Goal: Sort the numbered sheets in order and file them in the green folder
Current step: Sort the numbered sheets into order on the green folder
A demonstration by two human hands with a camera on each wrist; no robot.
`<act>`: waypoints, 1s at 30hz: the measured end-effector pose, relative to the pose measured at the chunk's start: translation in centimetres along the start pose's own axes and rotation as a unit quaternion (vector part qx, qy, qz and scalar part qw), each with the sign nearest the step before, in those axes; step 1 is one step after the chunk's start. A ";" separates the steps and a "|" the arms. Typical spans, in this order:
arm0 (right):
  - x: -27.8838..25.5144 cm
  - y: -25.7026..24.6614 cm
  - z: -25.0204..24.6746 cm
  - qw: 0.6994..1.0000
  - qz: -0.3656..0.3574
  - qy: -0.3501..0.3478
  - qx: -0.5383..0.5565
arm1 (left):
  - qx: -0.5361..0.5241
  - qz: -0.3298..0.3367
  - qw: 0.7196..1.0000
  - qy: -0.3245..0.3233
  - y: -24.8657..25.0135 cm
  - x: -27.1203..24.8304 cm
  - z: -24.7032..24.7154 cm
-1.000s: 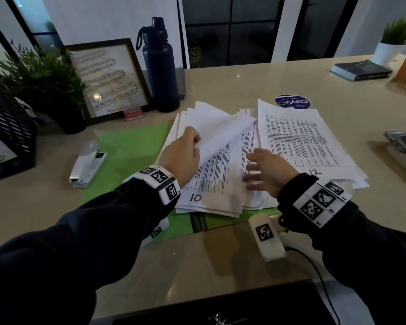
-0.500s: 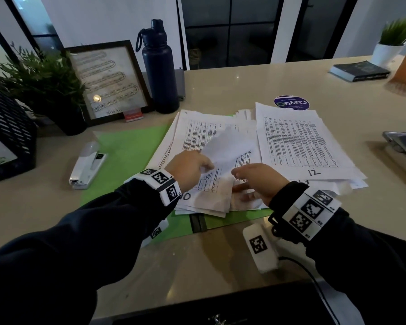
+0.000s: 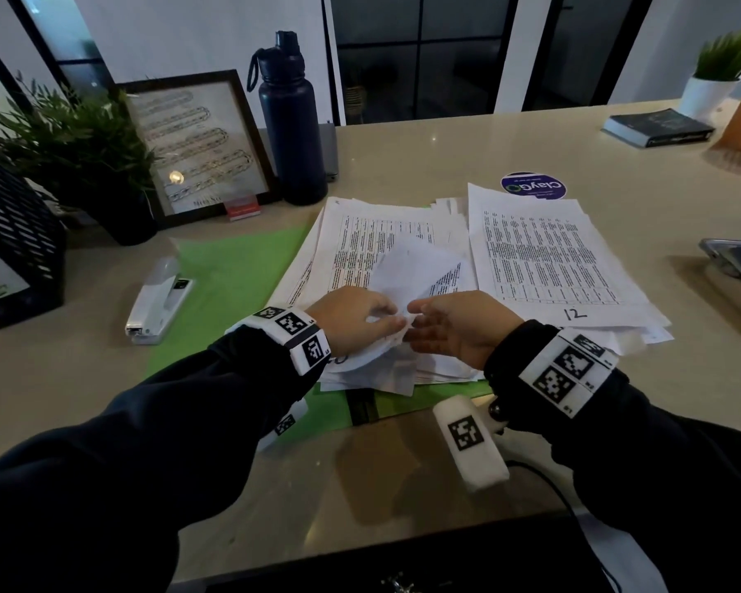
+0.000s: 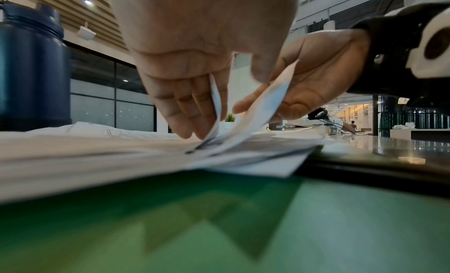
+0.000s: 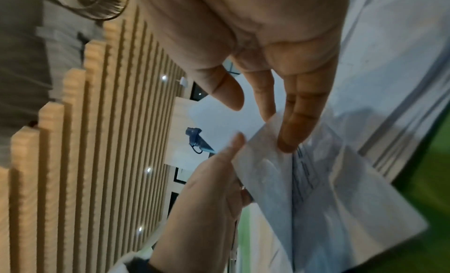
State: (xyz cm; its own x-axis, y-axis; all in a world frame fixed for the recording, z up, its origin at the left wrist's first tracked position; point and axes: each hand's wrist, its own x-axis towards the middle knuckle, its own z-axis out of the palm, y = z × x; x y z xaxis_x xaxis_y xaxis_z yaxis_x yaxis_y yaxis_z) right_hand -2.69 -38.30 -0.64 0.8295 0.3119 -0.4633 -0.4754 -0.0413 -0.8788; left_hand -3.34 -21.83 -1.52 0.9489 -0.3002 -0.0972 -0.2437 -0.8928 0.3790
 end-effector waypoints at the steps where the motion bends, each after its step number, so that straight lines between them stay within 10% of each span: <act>1: 0.0 -0.1 0.1 1.000 0.005 -0.012 0.012 | -0.031 0.001 0.999 -0.010 0.0 -0.1 0.0; 5: 0.5 -1.0 -0.4 0.993 -0.050 0.006 0.102 | -0.028 0.027 0.999 0.006 0.2 -0.1 -0.1; 9: 0.9 -1.7 -1.7 0.982 -0.101 -0.002 0.158 | -0.012 -0.015 0.986 0.168 -0.5 0.3 -0.8; 14: 1.1 -0.1 -2.0 0.996 -0.012 0.035 0.084 | -0.028 -0.075 0.952 0.294 -1.1 0.2 -1.5; 24: 1.5 0.7 -0.3 0.995 0.075 -0.010 0.067 | -0.009 -0.165 0.984 0.072 -0.3 0.3 -0.4; 30: 2.2 1.1 1.4 0.990 -0.003 0.007 -0.142 | -0.018 -0.130 0.983 0.132 0.3 -0.1 -0.9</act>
State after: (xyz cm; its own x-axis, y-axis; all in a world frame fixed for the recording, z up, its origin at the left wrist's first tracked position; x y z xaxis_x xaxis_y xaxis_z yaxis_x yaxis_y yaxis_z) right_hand -1.77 -36.35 -2.49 0.8368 0.3007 -0.4576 -0.3698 -0.3060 -0.8773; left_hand -3.30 -21.81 -0.56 0.9982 0.0377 0.0461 0.0157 -0.9135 0.4065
